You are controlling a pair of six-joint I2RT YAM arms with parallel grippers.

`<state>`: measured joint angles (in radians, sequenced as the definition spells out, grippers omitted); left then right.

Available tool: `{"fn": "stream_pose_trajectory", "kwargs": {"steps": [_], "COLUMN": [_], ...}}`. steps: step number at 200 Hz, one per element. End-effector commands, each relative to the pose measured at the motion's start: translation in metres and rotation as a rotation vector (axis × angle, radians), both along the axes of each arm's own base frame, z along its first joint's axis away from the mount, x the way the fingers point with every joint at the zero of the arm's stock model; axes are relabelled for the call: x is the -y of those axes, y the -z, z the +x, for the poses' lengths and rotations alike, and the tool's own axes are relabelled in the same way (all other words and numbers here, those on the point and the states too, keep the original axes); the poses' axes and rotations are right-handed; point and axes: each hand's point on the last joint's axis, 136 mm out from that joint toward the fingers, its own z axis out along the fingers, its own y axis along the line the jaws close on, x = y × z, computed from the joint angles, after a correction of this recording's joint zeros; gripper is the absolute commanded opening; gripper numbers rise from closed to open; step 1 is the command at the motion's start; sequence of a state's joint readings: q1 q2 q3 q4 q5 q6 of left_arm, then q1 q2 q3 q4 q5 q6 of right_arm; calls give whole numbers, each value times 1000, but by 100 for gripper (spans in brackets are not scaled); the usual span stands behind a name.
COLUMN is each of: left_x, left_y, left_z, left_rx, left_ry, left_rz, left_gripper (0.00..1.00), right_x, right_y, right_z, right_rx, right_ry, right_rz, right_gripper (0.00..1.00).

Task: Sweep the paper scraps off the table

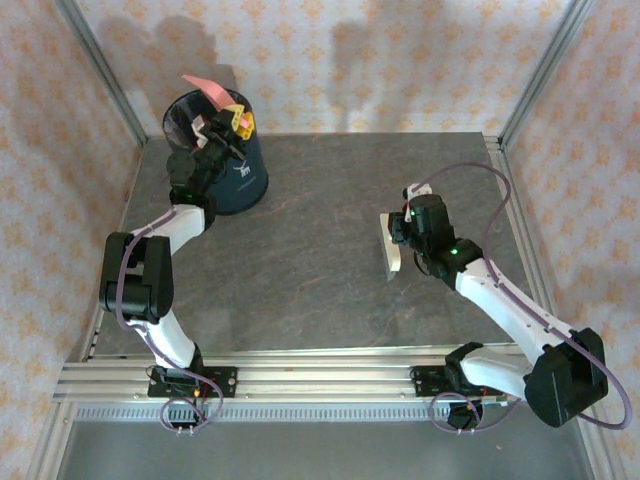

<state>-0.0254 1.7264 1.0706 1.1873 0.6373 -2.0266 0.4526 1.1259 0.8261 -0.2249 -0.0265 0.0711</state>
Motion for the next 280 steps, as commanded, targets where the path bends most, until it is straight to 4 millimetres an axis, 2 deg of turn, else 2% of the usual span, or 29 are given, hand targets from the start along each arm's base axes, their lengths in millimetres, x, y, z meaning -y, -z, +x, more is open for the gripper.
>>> {"fn": "stream_pose_trajectory", "kwargs": {"steps": [1, 42, 80, 149, 169, 219, 280], "left_x": [-1, 13, 30, 52, 56, 48, 35], "left_y": [-39, -50, -46, -10, 5, 38, 55], "left_z": [-22, -26, -29, -38, -44, -74, -111], "left_rx": [10, 45, 43, 1, -30, -114, -87], "left_ry": [95, 128, 169, 256, 285, 348, 481], "left_rz": [-207, -79, 94, 418, 541, 976, 1334], "left_gripper": [0, 0, 0, 0, 0, 0, 0], "right_x": [1, 2, 3, 4, 4, 4, 4], "right_y": [0, 0, -1, 1, 1, 1, 3], "right_z": [0, 0, -1, -2, -2, -1, -1], "right_rx": [3, 6, 12, 13, 14, 16, 14], "right_ry": [11, 14, 16, 17, 17, 17, 17], "right_rz": [14, 13, 15, 13, 14, 9, 9], "right_gripper": [0, 0, 0, 0, 0, 0, 0]}}
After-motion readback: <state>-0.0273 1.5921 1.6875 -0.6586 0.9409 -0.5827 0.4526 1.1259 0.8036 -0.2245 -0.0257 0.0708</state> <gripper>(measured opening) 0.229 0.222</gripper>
